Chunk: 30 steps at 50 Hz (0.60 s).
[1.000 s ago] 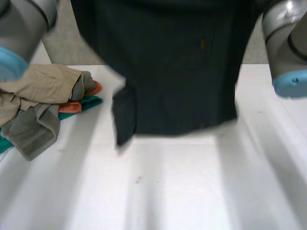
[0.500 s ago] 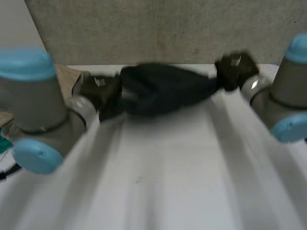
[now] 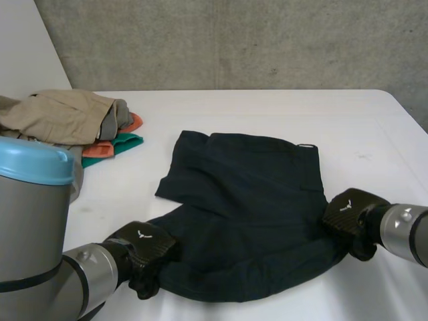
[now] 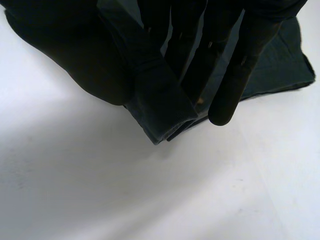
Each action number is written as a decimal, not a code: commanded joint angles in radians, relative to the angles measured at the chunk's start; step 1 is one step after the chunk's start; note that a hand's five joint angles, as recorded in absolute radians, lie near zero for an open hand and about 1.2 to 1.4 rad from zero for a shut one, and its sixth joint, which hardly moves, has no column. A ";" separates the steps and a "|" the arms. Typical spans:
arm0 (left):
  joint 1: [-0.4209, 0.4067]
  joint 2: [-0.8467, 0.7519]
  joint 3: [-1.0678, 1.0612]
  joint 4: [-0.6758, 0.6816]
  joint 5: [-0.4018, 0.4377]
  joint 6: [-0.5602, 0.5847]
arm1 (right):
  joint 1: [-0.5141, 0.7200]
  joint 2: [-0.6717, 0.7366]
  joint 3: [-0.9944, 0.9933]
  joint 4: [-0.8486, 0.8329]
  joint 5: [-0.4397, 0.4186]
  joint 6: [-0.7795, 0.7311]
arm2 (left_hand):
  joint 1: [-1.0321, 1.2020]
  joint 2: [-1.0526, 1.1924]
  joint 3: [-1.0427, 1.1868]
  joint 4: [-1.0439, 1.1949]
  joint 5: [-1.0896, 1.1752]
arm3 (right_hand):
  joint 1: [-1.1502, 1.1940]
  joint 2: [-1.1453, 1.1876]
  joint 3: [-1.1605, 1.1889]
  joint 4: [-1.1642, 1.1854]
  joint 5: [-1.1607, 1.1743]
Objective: Fold the laundry.
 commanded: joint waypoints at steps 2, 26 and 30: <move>0.049 -0.009 0.132 -0.015 -0.007 0.110 | -0.017 -0.011 0.008 -0.067 -0.037 0.096 | 0.247 0.198 0.208 0.202 0.212 | 0.327 0.227 0.211 0.197 0.204; 0.063 -0.973 1.483 0.228 -0.105 0.215 | 0.070 0.613 -0.562 -0.887 0.212 0.271 | -0.974 -1.024 -1.014 -1.020 -1.010 | -0.895 -0.995 -1.011 -1.024 -1.017; 0.046 -1.002 1.505 0.247 -0.099 0.207 | 0.075 0.685 -0.642 -0.839 0.272 0.236 | -0.974 -1.024 -1.014 -1.020 -1.010 | -0.895 -0.995 -1.011 -1.024 -1.017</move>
